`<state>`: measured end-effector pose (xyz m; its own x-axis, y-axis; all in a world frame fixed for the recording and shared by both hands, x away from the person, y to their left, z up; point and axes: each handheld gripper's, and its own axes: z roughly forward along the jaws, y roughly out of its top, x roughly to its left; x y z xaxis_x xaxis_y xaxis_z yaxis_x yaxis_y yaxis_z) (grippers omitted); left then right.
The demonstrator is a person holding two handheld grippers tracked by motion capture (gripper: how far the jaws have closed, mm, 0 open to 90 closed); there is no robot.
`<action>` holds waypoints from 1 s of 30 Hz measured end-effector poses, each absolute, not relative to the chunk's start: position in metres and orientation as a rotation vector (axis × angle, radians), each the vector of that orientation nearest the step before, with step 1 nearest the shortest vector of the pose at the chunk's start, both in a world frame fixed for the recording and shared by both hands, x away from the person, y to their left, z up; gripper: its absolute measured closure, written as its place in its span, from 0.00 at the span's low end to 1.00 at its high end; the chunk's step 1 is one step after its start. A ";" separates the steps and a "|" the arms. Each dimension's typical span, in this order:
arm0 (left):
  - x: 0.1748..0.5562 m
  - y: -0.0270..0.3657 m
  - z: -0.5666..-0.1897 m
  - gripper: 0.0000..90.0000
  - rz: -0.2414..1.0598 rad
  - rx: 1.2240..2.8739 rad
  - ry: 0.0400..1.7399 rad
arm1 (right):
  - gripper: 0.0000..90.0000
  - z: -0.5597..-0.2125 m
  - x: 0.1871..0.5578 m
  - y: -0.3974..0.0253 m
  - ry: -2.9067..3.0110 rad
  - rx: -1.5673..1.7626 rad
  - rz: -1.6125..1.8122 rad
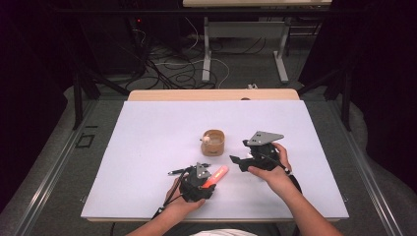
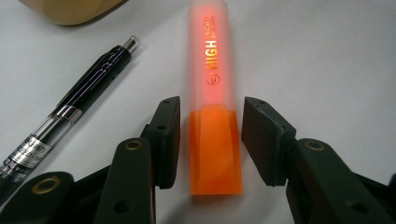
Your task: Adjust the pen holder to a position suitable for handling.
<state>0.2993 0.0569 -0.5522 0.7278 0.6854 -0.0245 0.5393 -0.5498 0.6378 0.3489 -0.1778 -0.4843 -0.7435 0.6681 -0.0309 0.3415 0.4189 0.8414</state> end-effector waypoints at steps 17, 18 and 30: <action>0.299 0.057 -0.551 0.73 0.300 2.293 0.934 | 0.29 -0.485 0.349 -0.178 2.322 0.872 1.247; 0.299 0.057 -0.551 0.73 0.300 2.293 0.935 | 0.29 -0.485 0.349 -0.178 2.322 0.865 1.246; 0.299 0.057 -0.551 0.74 0.298 2.292 0.936 | 0.29 -0.485 0.349 -0.177 2.320 0.872 1.245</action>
